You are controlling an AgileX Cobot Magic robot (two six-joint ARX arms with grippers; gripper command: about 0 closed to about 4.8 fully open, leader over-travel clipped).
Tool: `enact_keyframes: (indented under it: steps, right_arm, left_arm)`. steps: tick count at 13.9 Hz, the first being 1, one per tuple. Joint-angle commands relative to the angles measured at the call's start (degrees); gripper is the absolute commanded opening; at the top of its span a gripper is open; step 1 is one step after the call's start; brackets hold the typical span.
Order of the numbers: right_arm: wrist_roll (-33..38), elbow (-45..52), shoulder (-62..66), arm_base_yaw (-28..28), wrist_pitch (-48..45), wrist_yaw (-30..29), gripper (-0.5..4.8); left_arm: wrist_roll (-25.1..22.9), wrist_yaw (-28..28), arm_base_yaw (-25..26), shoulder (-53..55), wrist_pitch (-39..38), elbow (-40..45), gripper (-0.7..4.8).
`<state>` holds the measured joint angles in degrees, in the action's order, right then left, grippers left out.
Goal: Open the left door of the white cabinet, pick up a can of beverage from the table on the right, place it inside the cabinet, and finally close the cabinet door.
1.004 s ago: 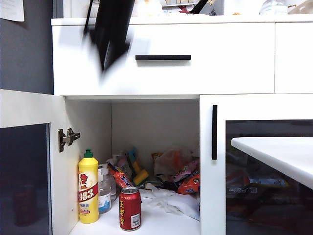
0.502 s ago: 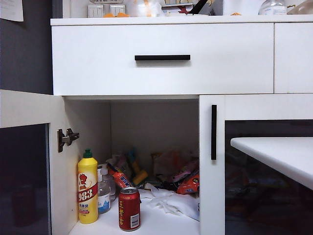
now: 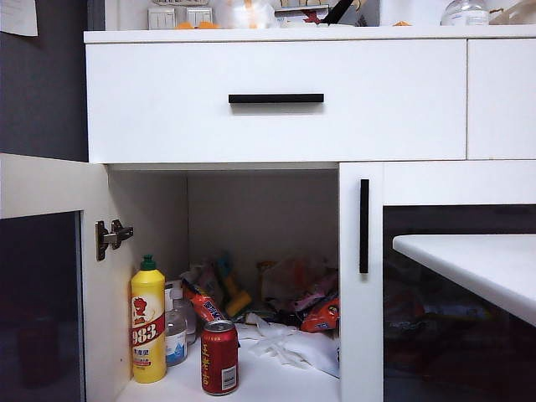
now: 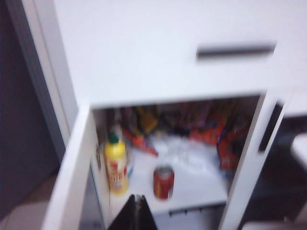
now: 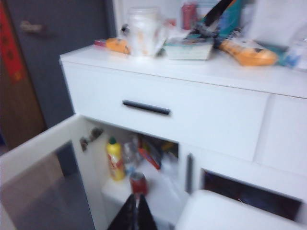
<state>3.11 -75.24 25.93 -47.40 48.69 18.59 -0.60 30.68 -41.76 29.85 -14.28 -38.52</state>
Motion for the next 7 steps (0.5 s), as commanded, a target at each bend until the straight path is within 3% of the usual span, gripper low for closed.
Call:
enact_keyframes:
  steps: [1, 3, 6, 7]
  right_arm:
    - [6.91, 21.55, -5.49, -0.02, -18.78, -15.54, -0.07]
    - [7.56, 24.41, -1.99, -0.02, -21.94, -22.47, -0.07]
    - [7.61, 23.61, 8.09, 0.0, -28.76, -32.83, -0.07]
    - [7.65, 23.32, 9.66, 0.0, -29.42, -34.29, -0.07]
  left_arm:
    - [0.28, -5.38, 3.23, 7.28, -14.01, -11.26, -0.06]
    - [2.58, -9.64, 9.27, 11.28, -23.23, -16.2, -0.06]
    - [3.72, -20.68, 26.84, 16.04, -32.63, -16.98, -0.06]
    - [2.23, -22.47, 30.05, 16.79, -33.59, -16.98, -0.06]
